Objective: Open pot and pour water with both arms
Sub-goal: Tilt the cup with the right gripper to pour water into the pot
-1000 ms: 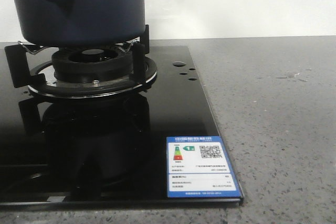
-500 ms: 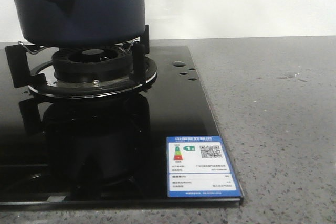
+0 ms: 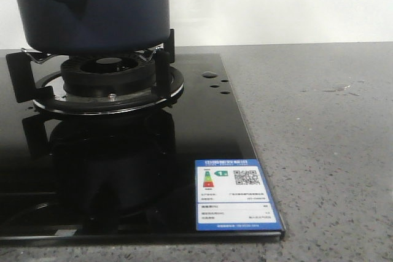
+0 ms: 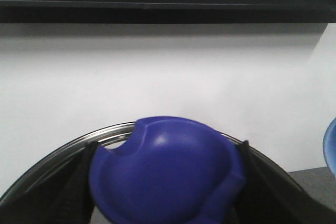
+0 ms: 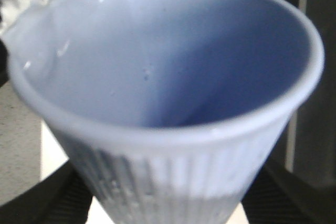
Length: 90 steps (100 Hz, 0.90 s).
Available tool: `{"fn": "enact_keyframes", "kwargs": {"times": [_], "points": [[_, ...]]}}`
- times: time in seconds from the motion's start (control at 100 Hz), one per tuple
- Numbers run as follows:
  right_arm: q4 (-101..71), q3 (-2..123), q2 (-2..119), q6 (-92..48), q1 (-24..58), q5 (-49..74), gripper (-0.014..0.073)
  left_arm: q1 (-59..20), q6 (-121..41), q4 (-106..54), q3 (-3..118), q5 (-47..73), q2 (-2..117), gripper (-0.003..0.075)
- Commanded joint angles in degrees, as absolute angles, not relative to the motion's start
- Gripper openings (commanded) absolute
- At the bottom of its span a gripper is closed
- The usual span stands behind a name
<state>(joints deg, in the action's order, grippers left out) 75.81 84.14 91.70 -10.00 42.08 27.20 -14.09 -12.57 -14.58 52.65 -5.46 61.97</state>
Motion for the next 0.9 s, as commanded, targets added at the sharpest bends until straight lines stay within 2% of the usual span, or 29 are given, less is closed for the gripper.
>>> {"fn": "enact_keyframes", "kwargs": {"times": [0.0, 0.57, 0.89], "points": [[80.93, 86.55, 89.01, -10.14, 42.11, 25.11, 0.0302, -14.03, -12.61, -14.39, 54.83, -12.67, 60.34, 0.0369], [94.66, 86.55, 89.01, -10.14, 42.11, 24.65, 0.0302, -14.03, -12.61, -14.39, 54.83, -12.67, 60.34, 0.0369], [96.16, 86.55, 89.01, -10.14, 42.11, 24.4, 0.0302, -14.03, -12.61, -14.39, 54.83, -12.67, 60.34, 0.0369]]}}
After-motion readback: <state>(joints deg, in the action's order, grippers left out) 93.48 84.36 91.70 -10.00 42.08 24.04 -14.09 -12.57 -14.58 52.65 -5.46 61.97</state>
